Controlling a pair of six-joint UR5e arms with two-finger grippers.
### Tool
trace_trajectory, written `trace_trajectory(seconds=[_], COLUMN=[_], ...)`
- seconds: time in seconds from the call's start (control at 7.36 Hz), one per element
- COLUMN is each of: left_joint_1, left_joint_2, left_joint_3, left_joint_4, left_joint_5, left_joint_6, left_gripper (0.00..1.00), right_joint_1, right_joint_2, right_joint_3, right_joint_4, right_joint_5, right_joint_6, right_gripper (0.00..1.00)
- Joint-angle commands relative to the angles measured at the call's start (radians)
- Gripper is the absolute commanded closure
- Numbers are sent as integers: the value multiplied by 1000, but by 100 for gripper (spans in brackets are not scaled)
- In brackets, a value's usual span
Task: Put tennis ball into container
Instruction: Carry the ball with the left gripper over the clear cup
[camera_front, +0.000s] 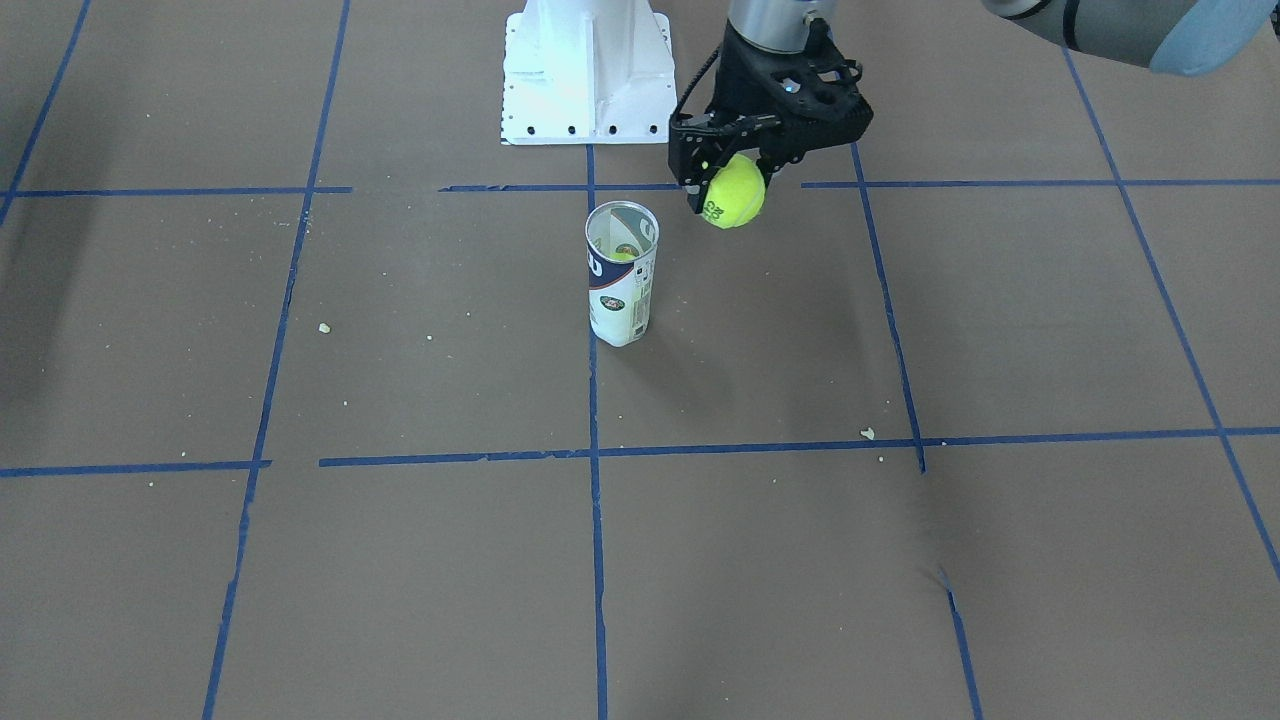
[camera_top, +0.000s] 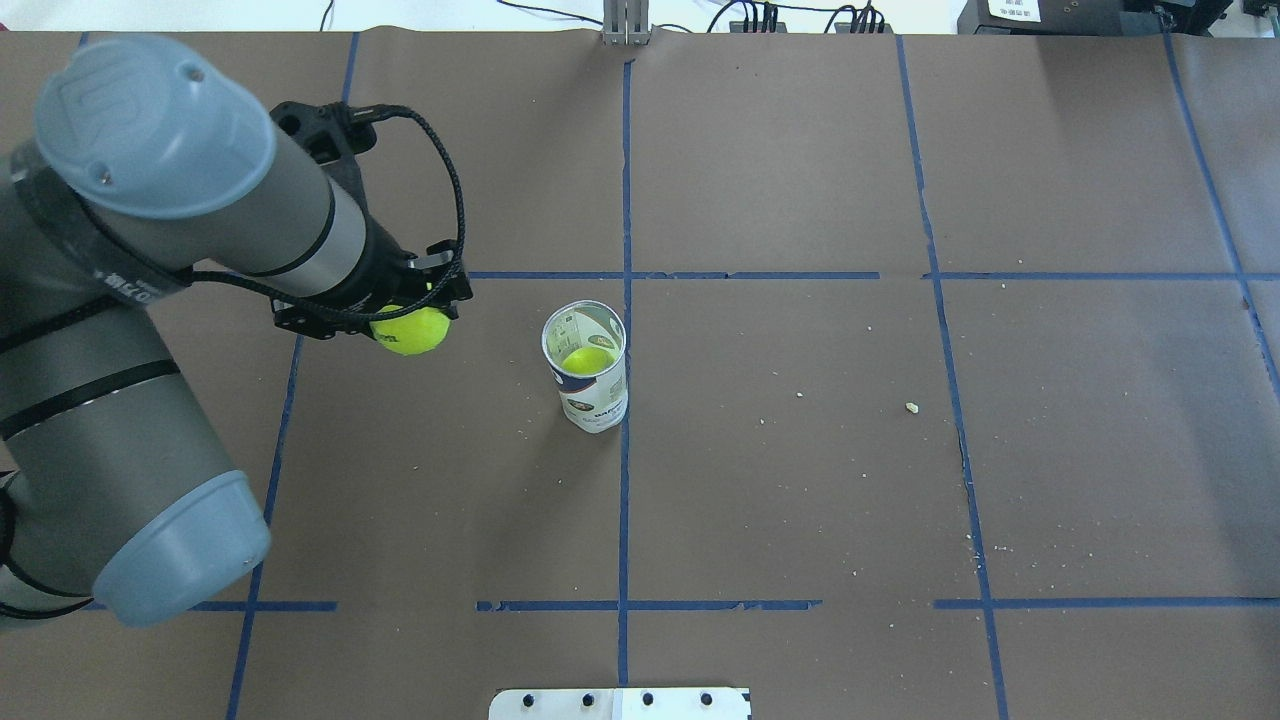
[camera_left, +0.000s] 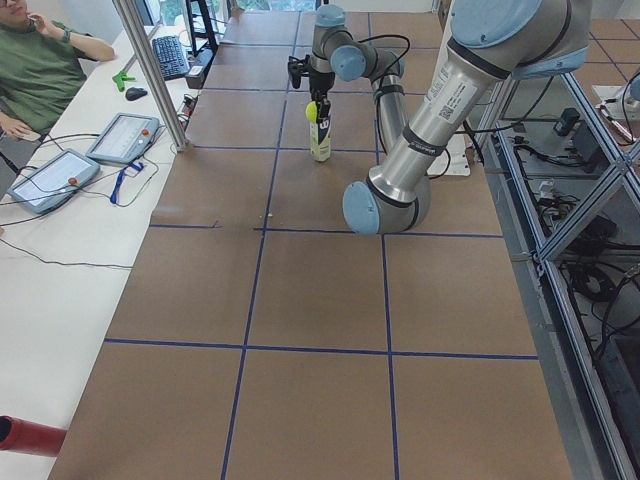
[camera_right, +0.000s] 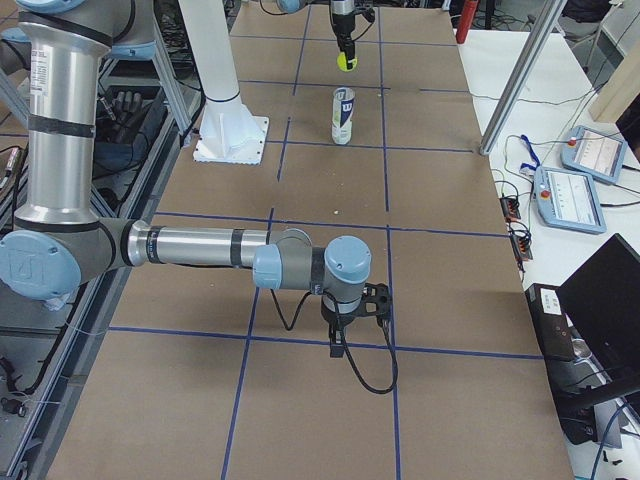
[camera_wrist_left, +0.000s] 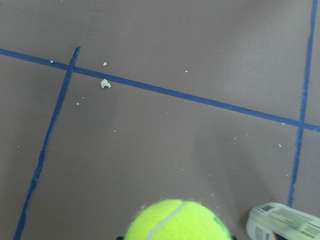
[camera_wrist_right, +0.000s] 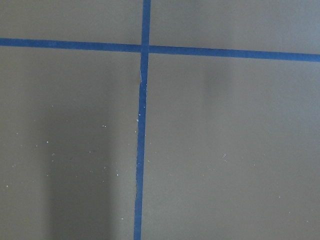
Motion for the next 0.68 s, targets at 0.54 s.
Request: trace_trajectory(seconds=[0.54], left_joint_1=[58], left_joint_2=[-151], left_joint_3=[188], left_joint_4=[0], left_joint_5=[-1], left_joint_6=[-68], left_gripper=[67], right_joint_1=[0], right_joint_2=[-1], right_joint_3=[0], right_joint_4=[0], right_joint_5=[0], right_joint_6=[0], right_gripper=[0])
